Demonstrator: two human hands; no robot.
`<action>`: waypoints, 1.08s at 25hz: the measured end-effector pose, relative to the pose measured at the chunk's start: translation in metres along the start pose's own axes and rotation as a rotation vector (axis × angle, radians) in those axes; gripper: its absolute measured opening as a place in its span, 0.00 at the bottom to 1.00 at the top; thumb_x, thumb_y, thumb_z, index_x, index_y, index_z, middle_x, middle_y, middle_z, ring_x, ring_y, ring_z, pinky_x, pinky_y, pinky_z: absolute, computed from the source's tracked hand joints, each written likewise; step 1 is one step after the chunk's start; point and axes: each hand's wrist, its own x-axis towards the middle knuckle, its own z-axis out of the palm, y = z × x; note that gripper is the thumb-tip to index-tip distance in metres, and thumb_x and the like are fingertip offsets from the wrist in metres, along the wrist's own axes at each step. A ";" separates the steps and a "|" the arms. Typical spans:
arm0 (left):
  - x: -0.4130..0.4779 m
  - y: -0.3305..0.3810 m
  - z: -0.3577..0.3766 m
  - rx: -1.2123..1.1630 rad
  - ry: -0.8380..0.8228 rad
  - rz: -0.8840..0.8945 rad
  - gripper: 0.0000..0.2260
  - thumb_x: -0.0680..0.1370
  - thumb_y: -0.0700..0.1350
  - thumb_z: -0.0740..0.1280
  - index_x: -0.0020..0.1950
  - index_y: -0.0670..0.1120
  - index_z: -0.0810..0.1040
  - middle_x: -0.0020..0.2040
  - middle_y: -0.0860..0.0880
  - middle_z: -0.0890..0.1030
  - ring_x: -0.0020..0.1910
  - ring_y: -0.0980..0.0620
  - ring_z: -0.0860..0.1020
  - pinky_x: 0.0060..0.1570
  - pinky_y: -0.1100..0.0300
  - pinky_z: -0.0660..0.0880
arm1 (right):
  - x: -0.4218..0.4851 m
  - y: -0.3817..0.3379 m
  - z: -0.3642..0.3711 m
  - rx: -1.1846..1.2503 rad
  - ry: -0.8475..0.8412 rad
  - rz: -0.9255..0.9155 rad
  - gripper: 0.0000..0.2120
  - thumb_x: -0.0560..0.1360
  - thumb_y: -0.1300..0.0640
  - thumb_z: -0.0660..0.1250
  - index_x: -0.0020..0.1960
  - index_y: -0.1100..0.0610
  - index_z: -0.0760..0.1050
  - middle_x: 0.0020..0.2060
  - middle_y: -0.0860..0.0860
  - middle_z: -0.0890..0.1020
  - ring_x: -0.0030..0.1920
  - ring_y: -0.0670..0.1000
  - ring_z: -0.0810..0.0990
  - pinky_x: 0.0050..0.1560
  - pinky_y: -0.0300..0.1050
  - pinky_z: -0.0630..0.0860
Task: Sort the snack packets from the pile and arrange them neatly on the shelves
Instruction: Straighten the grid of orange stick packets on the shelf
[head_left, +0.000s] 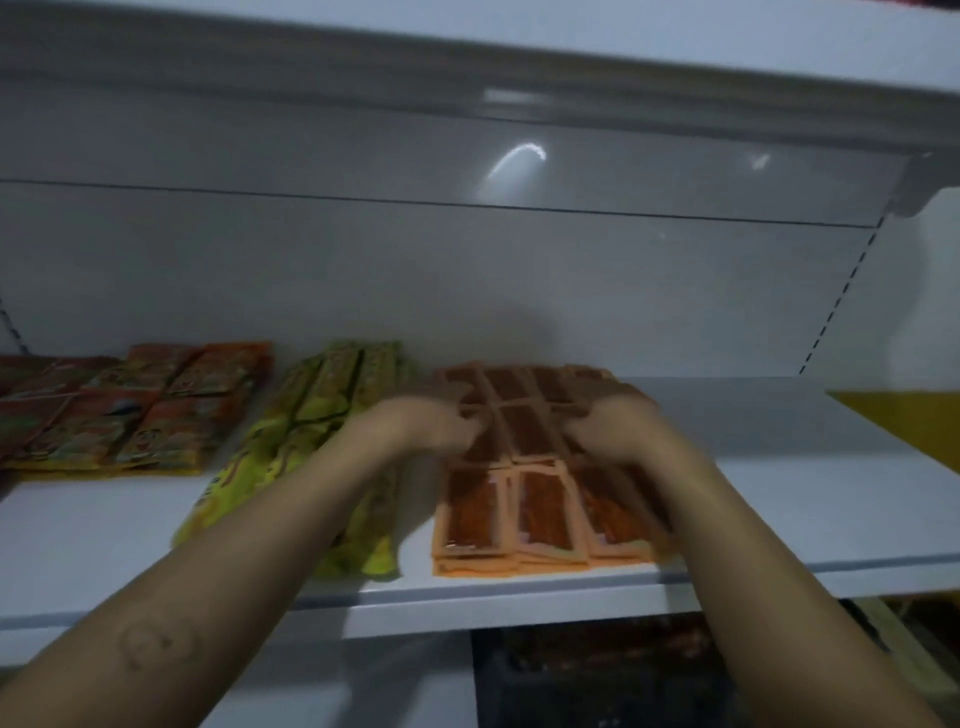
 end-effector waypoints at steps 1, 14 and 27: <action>0.018 0.005 0.005 -0.026 -0.016 -0.040 0.23 0.83 0.56 0.56 0.73 0.44 0.68 0.74 0.41 0.69 0.71 0.41 0.69 0.68 0.54 0.66 | 0.005 0.019 -0.007 0.037 -0.027 -0.003 0.28 0.76 0.37 0.57 0.73 0.45 0.66 0.73 0.50 0.68 0.72 0.54 0.67 0.69 0.44 0.65; 0.126 0.007 0.036 -0.154 0.236 -0.323 0.21 0.81 0.53 0.62 0.72 0.47 0.72 0.71 0.45 0.73 0.69 0.45 0.71 0.65 0.56 0.66 | 0.112 0.140 0.037 0.276 -0.027 0.065 0.24 0.78 0.42 0.64 0.71 0.50 0.71 0.70 0.52 0.73 0.69 0.56 0.72 0.67 0.47 0.66; 0.061 0.055 0.030 0.017 0.256 -0.222 0.24 0.81 0.58 0.60 0.77 0.57 0.63 0.75 0.46 0.67 0.74 0.44 0.64 0.71 0.52 0.63 | 0.077 0.132 0.014 0.299 0.087 -0.137 0.23 0.76 0.37 0.60 0.70 0.41 0.70 0.67 0.48 0.75 0.67 0.56 0.73 0.67 0.52 0.69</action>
